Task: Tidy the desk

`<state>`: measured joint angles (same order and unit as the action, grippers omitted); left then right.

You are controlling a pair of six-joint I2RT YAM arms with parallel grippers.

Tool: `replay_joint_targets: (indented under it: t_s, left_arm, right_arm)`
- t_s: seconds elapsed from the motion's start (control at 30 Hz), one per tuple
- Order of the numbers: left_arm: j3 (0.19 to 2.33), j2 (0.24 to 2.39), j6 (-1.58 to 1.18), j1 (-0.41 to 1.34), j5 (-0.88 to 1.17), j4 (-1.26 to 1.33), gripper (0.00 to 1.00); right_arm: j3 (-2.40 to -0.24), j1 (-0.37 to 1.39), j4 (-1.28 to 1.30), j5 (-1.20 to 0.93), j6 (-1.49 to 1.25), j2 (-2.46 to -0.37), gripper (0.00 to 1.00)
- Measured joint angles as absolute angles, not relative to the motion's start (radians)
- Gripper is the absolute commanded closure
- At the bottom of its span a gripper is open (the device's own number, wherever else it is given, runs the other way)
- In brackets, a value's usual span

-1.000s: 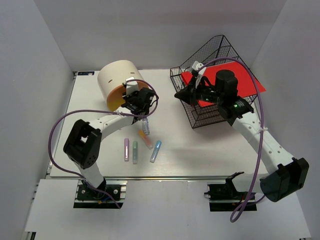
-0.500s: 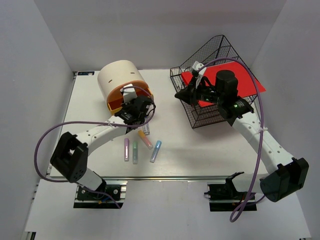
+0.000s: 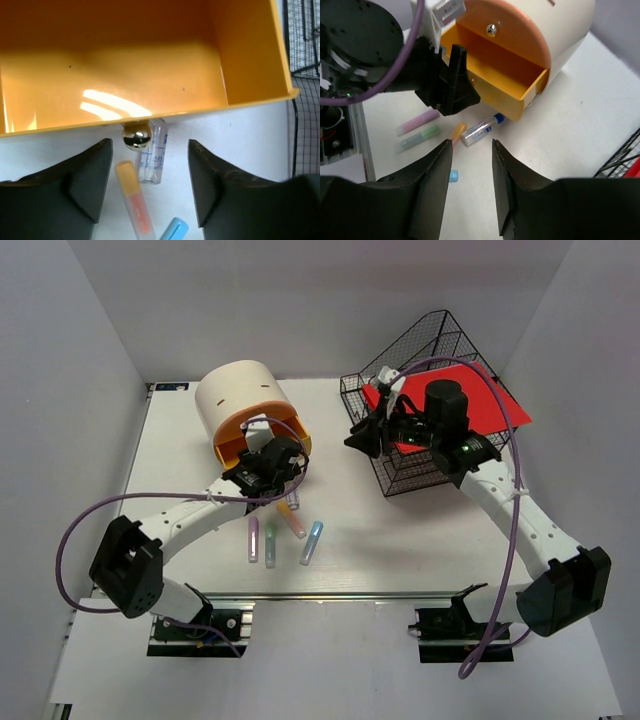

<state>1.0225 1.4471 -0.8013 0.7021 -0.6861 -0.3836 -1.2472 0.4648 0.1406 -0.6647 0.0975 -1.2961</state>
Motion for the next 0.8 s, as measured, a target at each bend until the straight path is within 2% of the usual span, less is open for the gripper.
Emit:
replay_joint_targets:
  t_s: [0.1,0.23,0.37,0.47,0.53,0.63,0.67,0.7,0.77,0.8]
  left_arm:
    - [1.022,1.427,-0.806,0.705,-0.662,-0.386,0.17]
    - [1.020,1.363,-0.803,0.705,-0.623,-0.392,0.16]
    - [0.999,1.255,-0.787,0.705,-0.564,-0.397,0.16]
    - [0.937,1.128,-0.757,0.706,-0.498,-0.401,0.19]
    - [0.890,1.024,-0.741,0.706,-0.458,-0.424,0.24]
    - [0.841,0.860,-0.735,0.706,-0.429,-0.489,0.42]
    - [0.833,0.810,-0.737,0.706,-0.427,-0.519,0.56]
    - [0.826,0.756,-0.738,0.706,-0.427,-0.550,0.62]
    - [0.822,0.654,-0.743,0.706,-0.429,-0.617,0.71]
    - [0.822,0.611,-0.747,0.706,-0.432,-0.652,0.71]
  right_arm:
    - [-1.256,0.465,0.172,-0.677,0.109,-1.330,0.53]
    - [-1.278,0.469,0.219,-0.680,0.122,-1.364,0.52]
    - [-1.328,0.485,0.298,-0.693,0.183,-1.392,0.50]
    - [-1.367,0.511,0.410,-0.746,0.339,-1.424,0.49]
    - [-1.376,0.533,0.510,-0.788,0.483,-1.449,0.46]
    - [-1.370,0.572,0.677,-0.826,0.790,-1.495,0.33]
    - [-1.356,0.588,0.715,-0.829,0.893,-1.509,0.32]
    - [-1.335,0.607,0.748,-0.823,0.987,-1.520,0.32]
    - [-1.304,0.653,0.805,-0.801,1.145,-1.547,0.34]
    - [-1.297,0.678,0.822,-0.790,1.205,-1.564,0.34]
